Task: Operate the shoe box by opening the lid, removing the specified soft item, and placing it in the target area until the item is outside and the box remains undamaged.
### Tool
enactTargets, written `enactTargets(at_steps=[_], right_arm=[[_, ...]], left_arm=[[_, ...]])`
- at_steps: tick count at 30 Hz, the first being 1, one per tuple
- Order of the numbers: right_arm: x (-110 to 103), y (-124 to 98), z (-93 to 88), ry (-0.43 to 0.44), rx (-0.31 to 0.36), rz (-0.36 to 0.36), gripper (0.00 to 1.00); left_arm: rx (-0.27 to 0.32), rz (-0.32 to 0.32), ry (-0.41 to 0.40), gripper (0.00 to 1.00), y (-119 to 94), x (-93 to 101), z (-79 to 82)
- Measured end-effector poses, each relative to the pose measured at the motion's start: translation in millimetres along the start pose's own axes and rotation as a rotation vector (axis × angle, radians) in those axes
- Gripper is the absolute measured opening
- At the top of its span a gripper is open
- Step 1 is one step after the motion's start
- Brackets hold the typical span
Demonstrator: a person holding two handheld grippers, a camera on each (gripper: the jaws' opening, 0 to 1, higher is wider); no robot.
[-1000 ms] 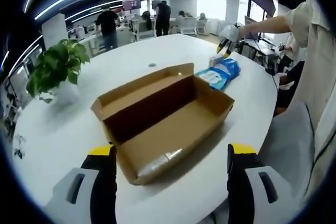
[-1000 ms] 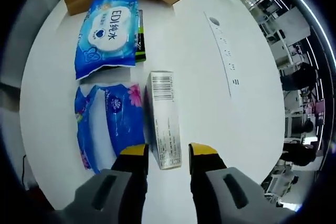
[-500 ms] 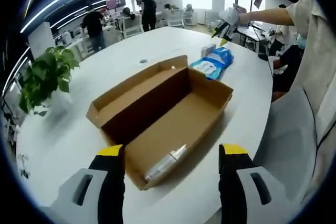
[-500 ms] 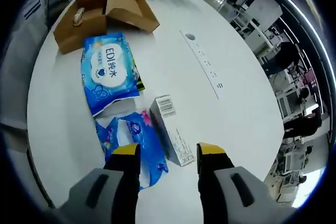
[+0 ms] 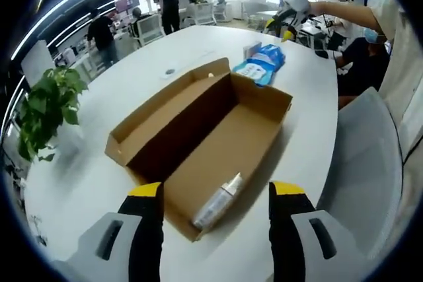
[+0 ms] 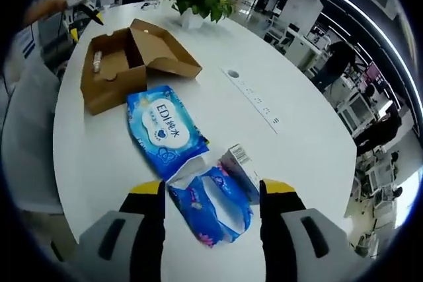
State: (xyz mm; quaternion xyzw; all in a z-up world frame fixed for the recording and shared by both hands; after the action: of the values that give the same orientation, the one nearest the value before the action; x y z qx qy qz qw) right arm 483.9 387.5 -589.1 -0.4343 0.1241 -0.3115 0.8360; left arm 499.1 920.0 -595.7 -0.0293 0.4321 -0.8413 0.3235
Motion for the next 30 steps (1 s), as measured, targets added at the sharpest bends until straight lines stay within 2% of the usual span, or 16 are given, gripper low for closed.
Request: enactTargets(at_steps=[6,12,20,24,27,30], right_arm=[[-35.5,-8.9,-5.6,0.040,0.025,-0.024,0.65],[-66.7,-16.1,-9.6,0.078,0.084,-0.036,0.72],[-97.7,-18.5,-7.8,0.121,0.152,-0.043,0.80],[-108.4,-20.5,-7.6,0.165,0.184,-0.064,0.88],[-119.2,-22.0,-9.5,0.200,0.211,-0.069,0.92],[-129.2,-22.0,-10.8,0.223,0.213,-0.073,0.96]], left_arm=[[-0.024,-0.026,0.040,0.63,10.1,-5.9,2.3],[-0.068,-0.060,0.089,0.62,19.5,-7.3,3.0],[-0.113,-0.107,0.152,0.62,32.3,-10.9,12.2],[-0.139,-0.129,0.175,0.60,37.5,-17.6,20.0],[-0.155,-0.151,0.208,0.59,40.9,-21.2,23.8],[-0.197,-0.175,0.278,0.58,46.7,-23.9,22.9]])
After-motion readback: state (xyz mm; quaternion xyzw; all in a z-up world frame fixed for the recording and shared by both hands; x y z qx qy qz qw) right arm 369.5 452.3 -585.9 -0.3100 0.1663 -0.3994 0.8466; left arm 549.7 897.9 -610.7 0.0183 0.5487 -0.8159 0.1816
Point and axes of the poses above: the point that each gripper's makers call its tool centre point, and the gripper's own axes: y roughly forward along the fingers, x roughly to its right, z roughly out of its top, the point moved 9 cm from there along -y, roughly backward along the fingers, and after that the axes turned 13 degrees about z, right-handed, at the moved point
